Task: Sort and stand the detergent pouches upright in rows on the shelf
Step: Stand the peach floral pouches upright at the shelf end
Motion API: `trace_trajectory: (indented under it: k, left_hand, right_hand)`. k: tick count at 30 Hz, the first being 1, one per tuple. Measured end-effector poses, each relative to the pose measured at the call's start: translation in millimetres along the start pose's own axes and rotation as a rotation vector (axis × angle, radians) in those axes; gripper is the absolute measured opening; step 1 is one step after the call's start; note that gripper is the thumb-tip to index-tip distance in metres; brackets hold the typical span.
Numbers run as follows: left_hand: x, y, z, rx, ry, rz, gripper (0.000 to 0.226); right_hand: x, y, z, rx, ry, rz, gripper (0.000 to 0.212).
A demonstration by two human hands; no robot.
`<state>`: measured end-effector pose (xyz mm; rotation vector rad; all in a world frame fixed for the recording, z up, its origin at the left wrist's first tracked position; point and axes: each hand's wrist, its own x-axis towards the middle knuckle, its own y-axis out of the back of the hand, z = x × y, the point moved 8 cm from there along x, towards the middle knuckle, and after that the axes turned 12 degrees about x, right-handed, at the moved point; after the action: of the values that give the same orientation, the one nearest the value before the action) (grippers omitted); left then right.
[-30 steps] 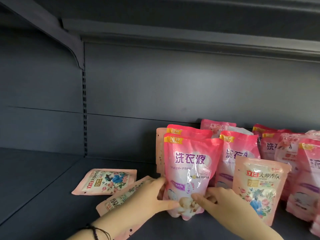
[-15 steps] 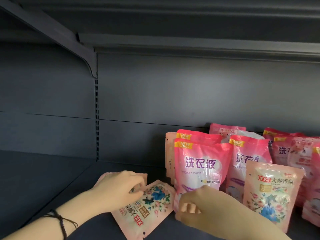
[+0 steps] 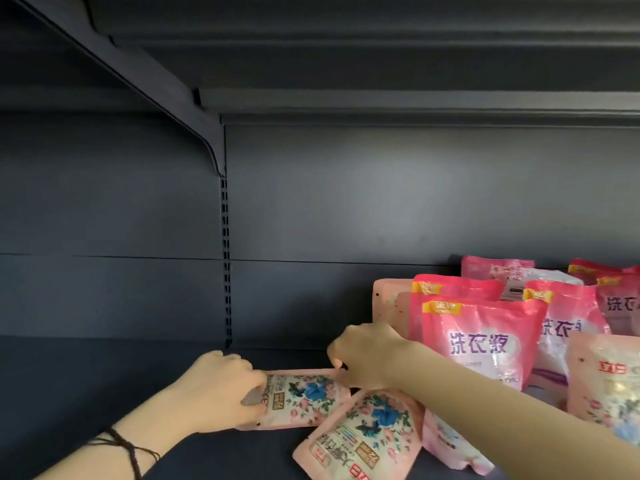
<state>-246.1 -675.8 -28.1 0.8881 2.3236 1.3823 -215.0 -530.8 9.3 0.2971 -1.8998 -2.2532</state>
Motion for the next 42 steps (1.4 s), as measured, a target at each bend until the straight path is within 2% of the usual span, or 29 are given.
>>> trace_trajectory:
  k: [7, 11, 14, 16, 19, 22, 24, 26, 29, 33, 39, 42]
  left_hand:
    - [10.6, -28.4, -34.3, -0.302, 0.147, 0.073, 0.045]
    - [20.1, -43.5, -37.5, -0.438, 0.182, 0.019, 0.051]
    - [27.3, -56.1, -43.1, -0.599, 0.226, -0.007, 0.051]
    - [33.3, -67.1, -47.1, -0.814, 0.268, -0.015, 0.050]
    - [36.6, -77.2, -60.1, -1.293, 0.424, 0.066, 0.050]
    - [35.5, -91.4, -68.9, -1.798, 0.627, 0.178, 0.034]
    - [39.1, -93.2, -56.6, -2.030, 0.617, 0.165, 0.022]
    - [46.1, -86.1, -38.9, -2.165, 0.535, 0.133, 0.016]
    - [53.6, -77.7, -30.1, -2.201, 0.553, 0.197, 0.016]
    - [58.7, -73.5, -29.0, -2.164, 0.628, 0.255, 0.018]
    - [67.3, -60.0, -45.2, -1.964, 0.561, 0.386, 0.014]
    - [67.2, -51.8, -53.8, -1.882, 0.547, 0.452, 0.015]
  right_hand:
    - [93.0, -49.7, -2.4, 0.476, -0.158, -0.150, 0.034]
    - [112.1, -66.8, -4.3, 0.640, -0.249, -0.245, 0.034]
    - [119.1, -67.4, -4.7, 0.707, -0.279, -0.248, 0.032]
    - [121.8, -62.7, -2.5, 0.758, -0.289, -0.187, 0.029]
    - [122.5, -45.3, 7.7, 0.913, -0.302, 0.006, 0.027]
    - [116.2, -27.5, 23.3, 1.260, -0.341, 0.265, 0.022]
    - [107.2, -25.1, 22.5, 1.543, -0.359, 0.348, 0.018]
    - [99.8, -27.4, 14.5, 1.821, -0.335, 0.387, 0.018]
    - [91.9, -38.5, 5.3, 2.017, -0.342, 0.456, 0.019]
    - [86.3, -50.9, 10.0, 1.887, -0.419, 0.468, 0.016]
    - [84.8, -68.9, 18.2, 1.727, -0.530, 0.413, 0.012]
    - [83.0, -65.6, 22.3, 1.736, -0.538, 0.516, 0.011]
